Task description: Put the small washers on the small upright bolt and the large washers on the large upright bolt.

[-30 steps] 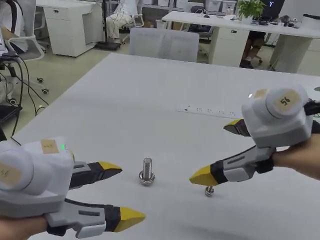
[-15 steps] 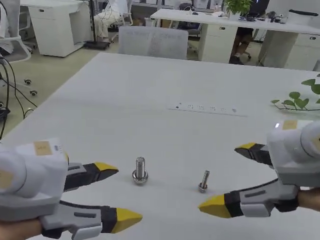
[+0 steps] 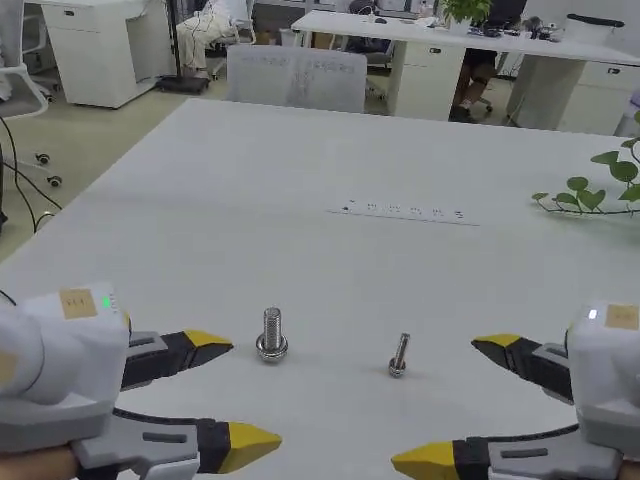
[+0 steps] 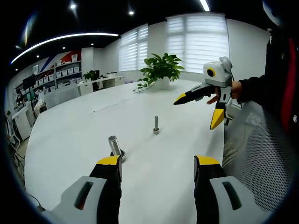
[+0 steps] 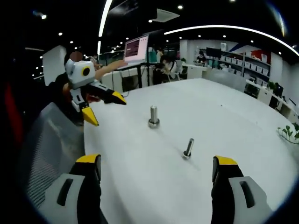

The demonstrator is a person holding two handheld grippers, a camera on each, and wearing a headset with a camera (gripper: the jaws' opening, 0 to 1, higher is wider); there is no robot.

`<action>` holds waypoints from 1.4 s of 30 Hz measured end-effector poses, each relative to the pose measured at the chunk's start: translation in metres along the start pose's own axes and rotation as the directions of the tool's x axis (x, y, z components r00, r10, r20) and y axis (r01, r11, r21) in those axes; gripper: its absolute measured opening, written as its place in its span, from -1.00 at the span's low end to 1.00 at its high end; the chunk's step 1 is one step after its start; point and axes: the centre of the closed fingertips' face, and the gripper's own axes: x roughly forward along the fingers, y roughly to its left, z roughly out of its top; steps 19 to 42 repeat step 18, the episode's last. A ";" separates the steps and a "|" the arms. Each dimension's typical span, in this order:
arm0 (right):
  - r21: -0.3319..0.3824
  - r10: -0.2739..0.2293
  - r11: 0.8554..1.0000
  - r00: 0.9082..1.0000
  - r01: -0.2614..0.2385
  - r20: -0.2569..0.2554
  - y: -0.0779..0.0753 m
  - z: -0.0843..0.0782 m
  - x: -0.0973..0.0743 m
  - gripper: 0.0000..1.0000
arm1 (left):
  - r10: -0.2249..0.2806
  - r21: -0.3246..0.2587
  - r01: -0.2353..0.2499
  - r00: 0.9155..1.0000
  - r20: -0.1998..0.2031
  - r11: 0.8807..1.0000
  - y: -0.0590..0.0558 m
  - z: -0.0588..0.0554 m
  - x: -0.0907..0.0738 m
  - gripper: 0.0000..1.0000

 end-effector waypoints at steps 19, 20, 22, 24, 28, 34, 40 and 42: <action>0.025 -0.006 1.000 1.000 0.007 -0.028 0.003 -0.013 0.004 0.98 | 0.002 -0.016 -0.002 1.000 0.002 1.000 -0.002 -0.008 -0.003 0.24; 0.025 -0.006 1.000 1.000 0.007 -0.028 0.003 -0.013 0.004 0.98 | 0.002 -0.016 -0.002 1.000 0.002 1.000 -0.002 -0.008 -0.003 0.24; 0.025 -0.006 1.000 1.000 0.007 -0.028 0.003 -0.013 0.004 0.98 | 0.002 -0.016 -0.002 1.000 0.002 1.000 -0.002 -0.008 -0.003 0.24; 0.025 -0.006 1.000 1.000 0.007 -0.028 0.003 -0.013 0.004 0.98 | 0.002 -0.016 -0.002 1.000 0.002 1.000 -0.002 -0.008 -0.003 0.24; 0.025 -0.006 1.000 1.000 0.007 -0.028 0.003 -0.013 0.004 0.98 | 0.002 -0.016 -0.002 1.000 0.002 1.000 -0.002 -0.008 -0.003 0.24; 0.025 -0.006 1.000 1.000 0.007 -0.028 0.003 -0.013 0.004 0.98 | 0.002 -0.016 -0.002 1.000 0.002 1.000 -0.002 -0.008 -0.003 0.24; 0.025 -0.006 1.000 1.000 0.007 -0.028 0.003 -0.013 0.004 0.98 | 0.002 -0.016 -0.002 1.000 0.002 1.000 -0.002 -0.008 -0.003 0.24; 0.025 -0.006 1.000 1.000 0.007 -0.028 0.003 -0.013 0.004 0.98 | 0.002 -0.016 -0.002 1.000 0.002 1.000 -0.002 -0.008 -0.003 0.24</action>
